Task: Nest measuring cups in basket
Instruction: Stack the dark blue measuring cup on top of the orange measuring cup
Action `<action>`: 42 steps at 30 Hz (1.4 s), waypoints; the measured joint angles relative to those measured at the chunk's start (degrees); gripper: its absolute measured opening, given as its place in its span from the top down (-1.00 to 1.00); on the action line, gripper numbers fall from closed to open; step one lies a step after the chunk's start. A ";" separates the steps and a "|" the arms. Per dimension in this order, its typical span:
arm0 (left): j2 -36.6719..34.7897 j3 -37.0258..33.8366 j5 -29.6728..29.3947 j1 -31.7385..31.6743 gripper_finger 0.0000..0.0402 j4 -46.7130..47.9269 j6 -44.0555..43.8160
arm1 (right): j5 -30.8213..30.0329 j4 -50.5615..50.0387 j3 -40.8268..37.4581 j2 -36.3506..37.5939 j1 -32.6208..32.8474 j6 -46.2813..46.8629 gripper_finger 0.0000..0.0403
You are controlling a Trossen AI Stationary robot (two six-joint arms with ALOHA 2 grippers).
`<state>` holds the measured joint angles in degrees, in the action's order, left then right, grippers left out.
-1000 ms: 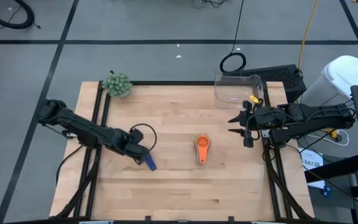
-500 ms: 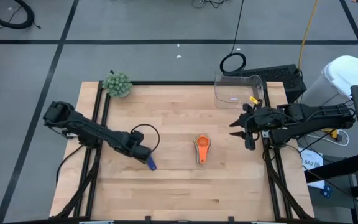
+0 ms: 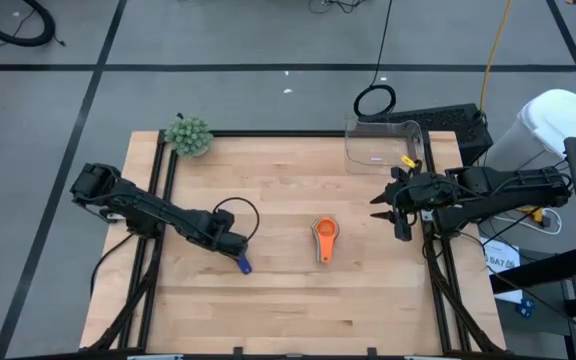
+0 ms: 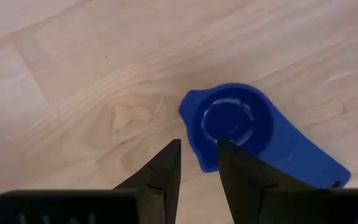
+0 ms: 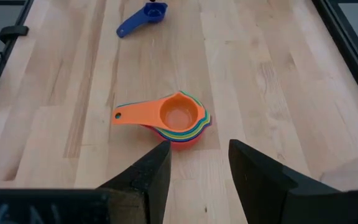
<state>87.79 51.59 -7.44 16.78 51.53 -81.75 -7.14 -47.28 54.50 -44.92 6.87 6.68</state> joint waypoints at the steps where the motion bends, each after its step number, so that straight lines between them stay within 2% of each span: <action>1: 0.00 0.00 -0.01 0.00 0.46 -0.38 -0.08 | 0.00 -0.10 0.00 0.01 0.00 -0.01 0.24; 9: 0.83 -2.43 0.55 0.19 0.46 -1.93 -1.97 | 0.38 -0.35 0.00 0.01 0.00 -0.04 0.24; 19: 0.74 -7.85 1.09 0.24 0.46 -12.75 -2.30 | 1.31 -0.99 0.00 0.01 0.00 0.19 0.24; 24: 0.70 -8.39 0.92 0.24 0.47 -13.81 0.22 | 1.31 -1.01 0.00 0.01 0.00 0.76 0.24; 26: 0.70 -8.41 0.81 0.23 0.54 -14.07 1.64 | 1.29 -0.99 0.00 0.01 0.00 0.69 0.24; 30: 0.55 -8.35 0.45 -0.34 0.91 -16.92 5.16 | 1.29 -0.38 0.00 0.01 0.00 0.17 0.24; 36: 0.76 -7.49 -1.36 -1.86 0.96 -25.71 9.80 | 1.29 -0.14 0.00 0.01 0.00 0.17 0.24; 42: 0.76 -0.11 -4.32 -4.43 0.96 -24.85 16.87 | 1.27 -0.14 0.00 0.01 0.00 -0.27 0.24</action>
<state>88.55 51.48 -11.76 12.34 26.67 -64.88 -5.87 -47.42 54.50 -44.91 6.87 6.41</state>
